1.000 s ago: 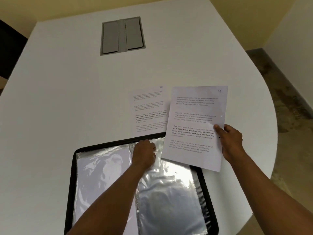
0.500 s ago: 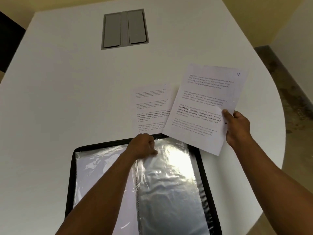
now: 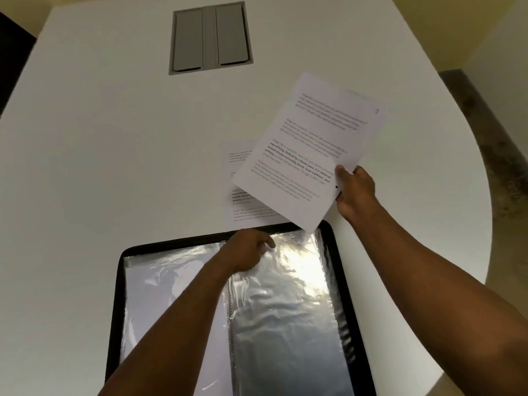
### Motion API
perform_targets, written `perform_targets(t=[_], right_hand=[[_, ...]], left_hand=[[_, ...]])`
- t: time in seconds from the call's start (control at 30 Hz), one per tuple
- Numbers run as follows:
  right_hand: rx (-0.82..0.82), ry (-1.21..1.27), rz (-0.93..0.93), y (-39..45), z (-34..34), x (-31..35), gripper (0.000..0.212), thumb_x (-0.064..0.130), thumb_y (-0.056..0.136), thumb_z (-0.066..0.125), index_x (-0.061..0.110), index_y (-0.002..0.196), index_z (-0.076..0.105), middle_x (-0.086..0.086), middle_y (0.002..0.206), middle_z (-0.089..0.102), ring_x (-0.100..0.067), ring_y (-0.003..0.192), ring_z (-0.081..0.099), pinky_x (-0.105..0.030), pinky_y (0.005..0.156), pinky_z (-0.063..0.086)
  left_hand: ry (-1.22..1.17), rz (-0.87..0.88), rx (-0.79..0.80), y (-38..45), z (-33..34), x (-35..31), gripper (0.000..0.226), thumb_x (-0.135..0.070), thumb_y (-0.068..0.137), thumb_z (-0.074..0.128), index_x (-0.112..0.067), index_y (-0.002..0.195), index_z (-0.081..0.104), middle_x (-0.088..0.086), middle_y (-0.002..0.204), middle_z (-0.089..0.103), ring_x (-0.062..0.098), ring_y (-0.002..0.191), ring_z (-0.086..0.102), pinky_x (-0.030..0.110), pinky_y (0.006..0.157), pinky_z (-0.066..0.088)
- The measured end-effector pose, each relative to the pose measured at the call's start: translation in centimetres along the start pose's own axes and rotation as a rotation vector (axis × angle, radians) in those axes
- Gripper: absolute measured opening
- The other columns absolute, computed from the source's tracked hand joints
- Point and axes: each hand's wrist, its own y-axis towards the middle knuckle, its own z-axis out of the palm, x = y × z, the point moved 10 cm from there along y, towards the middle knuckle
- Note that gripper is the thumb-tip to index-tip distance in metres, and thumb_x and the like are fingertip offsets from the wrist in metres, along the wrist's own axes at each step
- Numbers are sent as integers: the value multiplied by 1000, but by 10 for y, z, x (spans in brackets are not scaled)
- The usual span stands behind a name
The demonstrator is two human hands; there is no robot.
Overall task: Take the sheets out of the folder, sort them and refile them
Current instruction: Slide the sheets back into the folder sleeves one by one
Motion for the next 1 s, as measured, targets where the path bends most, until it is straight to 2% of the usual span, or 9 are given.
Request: perform_targets(t=[0.17, 0.3, 0.43, 0.57, 0.73, 0.83, 0.9, 1.0], right_hand=[[51, -23, 32, 9, 43, -23, 11, 8, 92, 64, 19, 93, 65, -7, 104, 70, -25, 94, 67, -42, 86, 57], [81, -84, 61, 13, 59, -46, 13, 9, 91, 65, 17, 101, 64, -9, 111, 69, -26, 99, 68, -43, 87, 57], [133, -143, 104, 13, 60, -62, 15, 7, 92, 64, 14, 106, 62, -8, 106, 69, -22, 91, 69, -37, 81, 58], [197, -230, 129, 17, 53, -64, 19, 8, 92, 64, 12, 110, 62, -9, 106, 70, -25, 93, 70, -40, 80, 58], [274, -335, 158, 27, 47, -60, 24, 9, 92, 64, 12, 116, 62, -11, 112, 70, -31, 101, 69, -49, 89, 55], [309, -373, 176, 31, 45, -57, 27, 9, 93, 62, 13, 120, 61, -10, 112, 70, -29, 101, 68, -48, 88, 55], [333, -400, 184, 34, 44, -57, 31, 10, 94, 62, 13, 125, 60, -9, 112, 70, -27, 98, 68, -45, 85, 56], [350, -434, 191, 38, 43, -60, 33, 11, 94, 62, 14, 127, 59, -9, 116, 69, -28, 103, 68, -48, 89, 55]], left_hand=[[-38, 22, -85, -6, 8, -7, 30, -8, 95, 49, -20, 115, 69, 0, 115, 67, 14, 103, 62, 29, 92, 49], [-87, 48, -184, -7, 2, -7, 21, -15, 93, 55, -17, 107, 70, -2, 106, 69, 11, 94, 62, 30, 87, 50], [-90, 78, -262, -7, -8, -6, 15, -21, 90, 61, -14, 99, 71, -1, 91, 70, 9, 80, 60, 28, 76, 50], [-92, 59, -246, -5, -10, 0, 13, -25, 89, 63, -18, 98, 70, -6, 88, 69, 7, 79, 60, 27, 74, 51], [-71, 2, -205, -4, -12, 13, 15, -29, 87, 65, -22, 100, 67, -10, 85, 66, 5, 76, 58, 24, 71, 49], [-21, -32, -162, -4, -13, 23, 15, -24, 85, 65, -22, 100, 66, -11, 83, 64, 4, 73, 56, 22, 69, 44], [3, -47, -153, -3, -17, 27, 12, -20, 85, 62, -21, 96, 68, -10, 87, 66, 6, 78, 58, 22, 71, 45], [-3, -83, -134, -1, -21, 35, 10, -18, 86, 60, -24, 88, 68, -12, 86, 66, 5, 80, 60, 23, 73, 49]])
